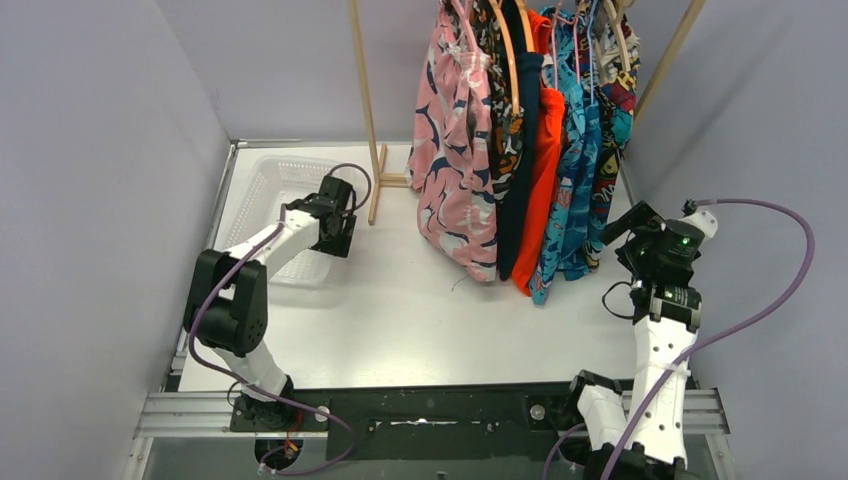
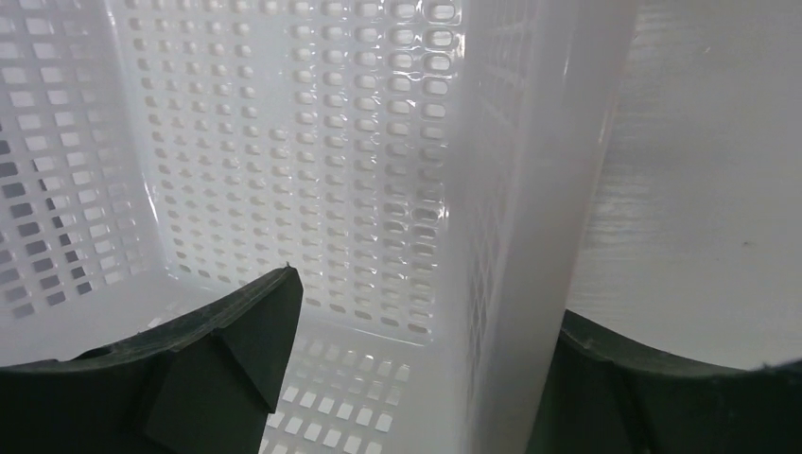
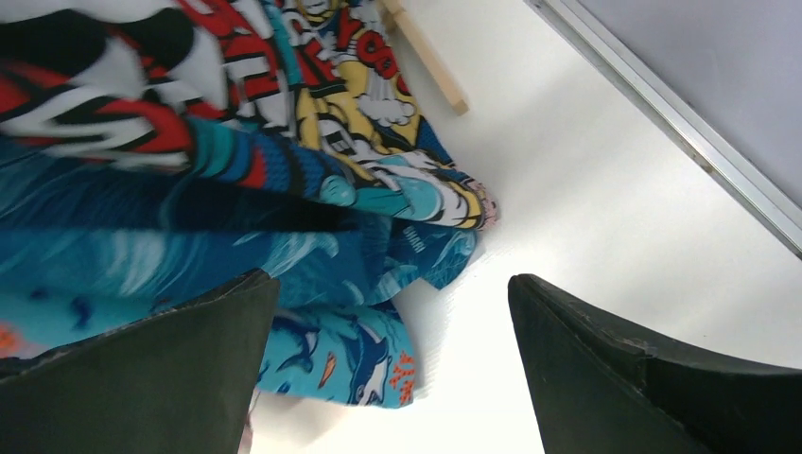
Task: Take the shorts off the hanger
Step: Move the basket to the center of the board.
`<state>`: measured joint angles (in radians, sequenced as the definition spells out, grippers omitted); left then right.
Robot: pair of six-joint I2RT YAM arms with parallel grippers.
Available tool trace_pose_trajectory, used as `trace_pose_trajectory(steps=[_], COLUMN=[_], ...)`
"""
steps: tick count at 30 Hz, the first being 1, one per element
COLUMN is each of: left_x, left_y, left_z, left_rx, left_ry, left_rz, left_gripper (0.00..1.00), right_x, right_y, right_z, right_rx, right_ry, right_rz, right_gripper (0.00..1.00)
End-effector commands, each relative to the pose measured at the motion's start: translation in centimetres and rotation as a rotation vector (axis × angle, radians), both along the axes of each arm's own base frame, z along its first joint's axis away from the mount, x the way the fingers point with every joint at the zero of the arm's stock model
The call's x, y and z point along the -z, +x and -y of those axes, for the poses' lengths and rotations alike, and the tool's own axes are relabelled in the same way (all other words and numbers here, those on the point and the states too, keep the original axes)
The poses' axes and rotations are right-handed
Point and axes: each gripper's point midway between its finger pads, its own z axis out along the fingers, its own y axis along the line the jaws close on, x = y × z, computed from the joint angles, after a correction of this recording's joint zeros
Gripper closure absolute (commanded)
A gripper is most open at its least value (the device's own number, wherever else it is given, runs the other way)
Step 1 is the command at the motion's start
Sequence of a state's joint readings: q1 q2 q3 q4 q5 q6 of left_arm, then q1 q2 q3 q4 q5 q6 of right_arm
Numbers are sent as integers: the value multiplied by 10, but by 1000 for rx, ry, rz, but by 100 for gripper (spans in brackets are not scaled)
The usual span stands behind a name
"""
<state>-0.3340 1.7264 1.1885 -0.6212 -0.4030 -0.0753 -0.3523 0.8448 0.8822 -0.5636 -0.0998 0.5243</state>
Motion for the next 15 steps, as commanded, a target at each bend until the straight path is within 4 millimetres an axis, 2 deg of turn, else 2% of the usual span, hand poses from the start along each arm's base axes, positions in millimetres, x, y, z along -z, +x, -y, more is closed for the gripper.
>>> trace_pose_trajectory(steps=[1, 5, 9, 13, 15], left_x=[-61, -103, -139, -162, -167], left_y=[17, 18, 12, 3, -4], left_z=[3, 5, 16, 32, 43], left_rx=[-51, -60, -40, 20, 63], left_ry=[-70, -155, -304, -470, -548], left_rz=[238, 397, 550, 640, 650], left_gripper=[23, 12, 6, 2, 2], right_x=[-53, -75, -95, -116, -125], right_y=[-12, -20, -25, -36, -43], right_z=[-25, -53, -84, -133, -154], right_rx=[-131, -264, -405, -691, -809], right_ry=[-50, -25, 32, 119, 157], right_rz=[145, 220, 314, 390, 434], right_gripper=[2, 2, 2, 0, 3])
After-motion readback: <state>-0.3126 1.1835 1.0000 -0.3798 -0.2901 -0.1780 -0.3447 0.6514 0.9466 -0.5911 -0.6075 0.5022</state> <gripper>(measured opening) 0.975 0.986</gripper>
